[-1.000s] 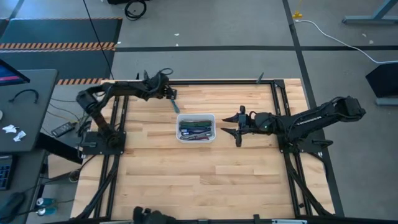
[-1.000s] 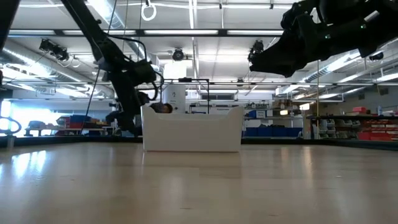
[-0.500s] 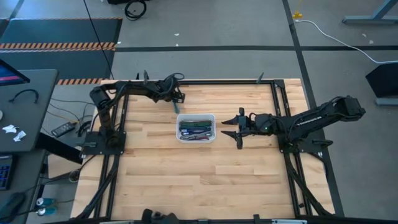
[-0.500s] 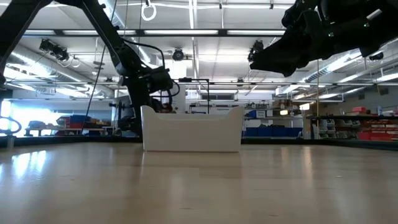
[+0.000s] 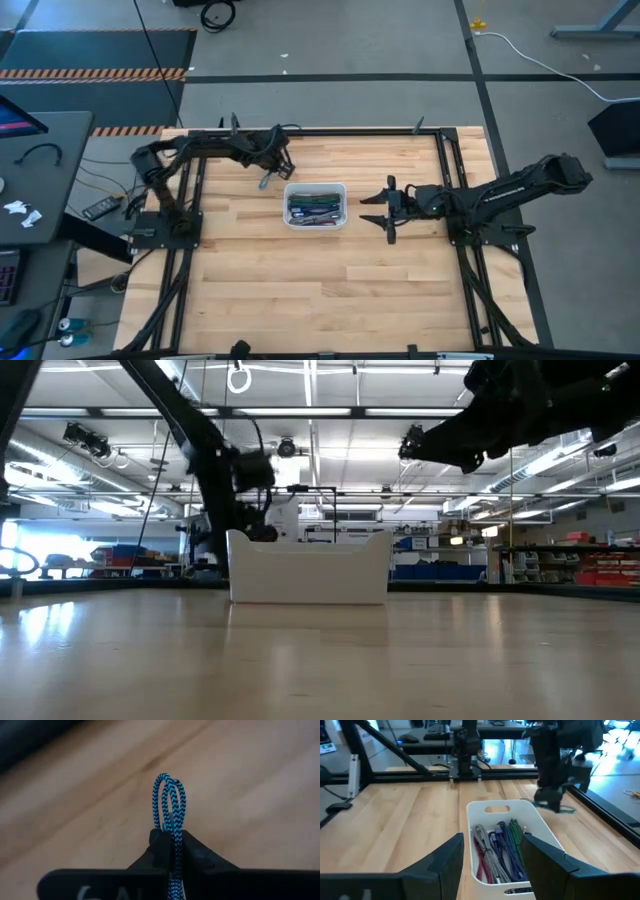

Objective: Pick and place USB-C Cables
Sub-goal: Put the black and blue charger cable into the white bin, then return to Home Position

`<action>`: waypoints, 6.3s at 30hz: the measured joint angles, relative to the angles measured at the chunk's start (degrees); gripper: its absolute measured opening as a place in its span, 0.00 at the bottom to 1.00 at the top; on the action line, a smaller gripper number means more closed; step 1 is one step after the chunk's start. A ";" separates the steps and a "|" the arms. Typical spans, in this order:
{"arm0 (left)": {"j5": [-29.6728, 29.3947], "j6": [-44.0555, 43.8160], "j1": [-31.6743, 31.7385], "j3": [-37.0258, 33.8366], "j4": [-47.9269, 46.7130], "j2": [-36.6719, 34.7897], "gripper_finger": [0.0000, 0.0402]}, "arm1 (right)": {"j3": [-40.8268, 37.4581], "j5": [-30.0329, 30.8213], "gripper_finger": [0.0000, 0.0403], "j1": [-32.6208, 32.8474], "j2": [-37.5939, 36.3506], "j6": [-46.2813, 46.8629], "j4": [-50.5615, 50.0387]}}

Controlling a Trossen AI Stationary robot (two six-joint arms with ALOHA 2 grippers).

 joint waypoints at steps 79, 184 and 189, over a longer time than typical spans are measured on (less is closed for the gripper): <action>-11.29 16.91 -45.18 -52.72 38.94 -91.53 0.01 | -12.92 -5.95 0.01 4.32 -59.80 5.20 -24.45; -5.32 25.45 -42.19 -56.17 24.52 -98.66 0.07 | -20.31 6.03 0.03 4.28 -59.75 6.10 -21.36; -5.32 25.45 -42.19 -56.17 24.52 -98.66 0.09 | -20.31 6.05 0.03 4.28 -59.75 6.10 -21.36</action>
